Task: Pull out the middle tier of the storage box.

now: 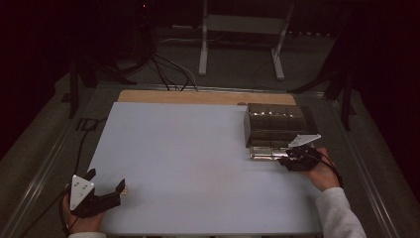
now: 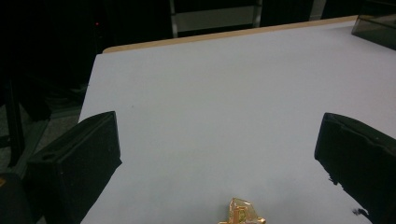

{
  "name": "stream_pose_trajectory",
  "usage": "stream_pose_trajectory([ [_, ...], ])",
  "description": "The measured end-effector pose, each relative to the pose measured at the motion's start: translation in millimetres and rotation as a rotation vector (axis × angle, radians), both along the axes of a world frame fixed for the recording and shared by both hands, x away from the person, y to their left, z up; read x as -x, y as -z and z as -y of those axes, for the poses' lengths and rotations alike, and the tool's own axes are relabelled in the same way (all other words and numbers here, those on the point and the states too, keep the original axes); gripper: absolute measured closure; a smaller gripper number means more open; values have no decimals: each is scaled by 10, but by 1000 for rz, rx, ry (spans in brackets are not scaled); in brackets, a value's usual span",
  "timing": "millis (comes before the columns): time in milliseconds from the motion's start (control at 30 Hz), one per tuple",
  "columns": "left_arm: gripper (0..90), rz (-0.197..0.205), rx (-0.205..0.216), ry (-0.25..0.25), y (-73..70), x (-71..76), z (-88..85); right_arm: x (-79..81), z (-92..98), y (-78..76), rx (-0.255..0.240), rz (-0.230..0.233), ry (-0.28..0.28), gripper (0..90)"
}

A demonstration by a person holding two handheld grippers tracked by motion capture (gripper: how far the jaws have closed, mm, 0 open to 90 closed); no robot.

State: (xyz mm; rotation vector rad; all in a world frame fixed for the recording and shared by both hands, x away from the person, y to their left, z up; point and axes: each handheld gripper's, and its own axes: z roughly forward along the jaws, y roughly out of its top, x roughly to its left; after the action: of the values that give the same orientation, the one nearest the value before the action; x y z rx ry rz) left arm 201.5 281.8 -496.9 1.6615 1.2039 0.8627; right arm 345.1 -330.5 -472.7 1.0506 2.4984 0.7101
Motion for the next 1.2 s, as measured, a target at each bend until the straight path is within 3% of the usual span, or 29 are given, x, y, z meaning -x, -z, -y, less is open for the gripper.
stream_pose_trajectory([
  [1000,15,-2,-3,1,2,-3,7,101,7,24,-8,-20,-19,527],
  [1200,15,-3,-5,2,4,-4,7,116,11,41,-29,-8,3,479],
])
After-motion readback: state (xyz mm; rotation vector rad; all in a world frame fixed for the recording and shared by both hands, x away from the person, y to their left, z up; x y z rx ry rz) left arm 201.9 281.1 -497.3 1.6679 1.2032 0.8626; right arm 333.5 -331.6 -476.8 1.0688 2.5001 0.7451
